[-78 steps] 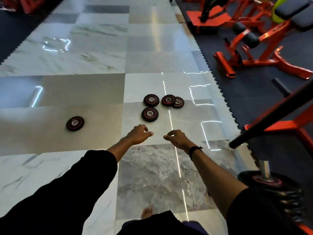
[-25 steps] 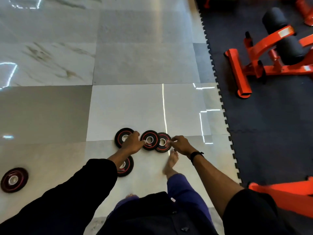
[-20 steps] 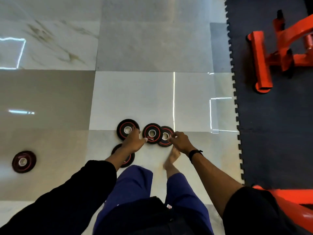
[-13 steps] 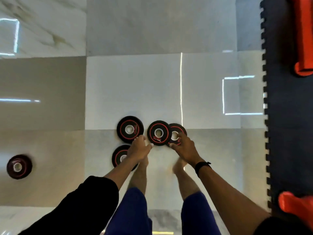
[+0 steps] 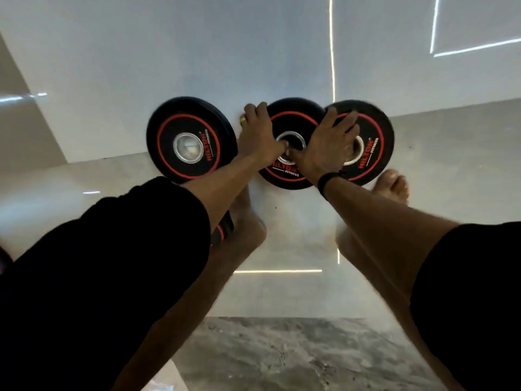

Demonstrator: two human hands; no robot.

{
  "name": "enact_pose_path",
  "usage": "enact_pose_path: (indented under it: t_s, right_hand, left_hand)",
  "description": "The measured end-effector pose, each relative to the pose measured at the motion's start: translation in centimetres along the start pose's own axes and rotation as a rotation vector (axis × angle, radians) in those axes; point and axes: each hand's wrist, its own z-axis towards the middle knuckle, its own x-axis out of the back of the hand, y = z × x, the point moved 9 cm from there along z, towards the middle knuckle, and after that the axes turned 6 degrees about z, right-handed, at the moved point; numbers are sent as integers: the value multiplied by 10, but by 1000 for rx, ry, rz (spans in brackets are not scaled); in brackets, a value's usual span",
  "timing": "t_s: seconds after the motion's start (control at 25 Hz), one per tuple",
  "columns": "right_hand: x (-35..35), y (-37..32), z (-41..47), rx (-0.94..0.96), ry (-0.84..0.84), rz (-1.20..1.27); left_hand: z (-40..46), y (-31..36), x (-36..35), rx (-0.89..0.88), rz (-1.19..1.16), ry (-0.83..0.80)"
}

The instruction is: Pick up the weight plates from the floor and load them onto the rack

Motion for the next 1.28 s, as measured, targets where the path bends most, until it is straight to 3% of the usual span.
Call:
enact_pose_path:
  t_s: [0.12, 0.36, 0.52, 0.76, 1.0, 1.12, 1.28]
  right_hand:
    - [-5, 0, -1, -50, 170, -4]
    - [37, -8, -20, 39, 42, 39]
    - [122, -19, -83, 160, -33, 167]
    - [302, -41, -207, 265, -99, 310]
    - [472, -43, -346, 318, 58, 327]
    - [512, -22, -401, 328, 148, 307]
    - [527, 32, -458, 196, 335, 375]
  left_hand:
    - [17, 6, -9, 36, 132, 128]
    - [-22, 16, 30, 65, 130, 36]
    - [-110, 43, 96, 7, 12, 42]
    - [-274, 107, 250, -249, 21, 23]
    - [-445, 169, 363, -318, -47, 184]
    - [-496, 191, 374, -403, -25, 165]
    - [-544, 235, 366, -644, 148, 128]
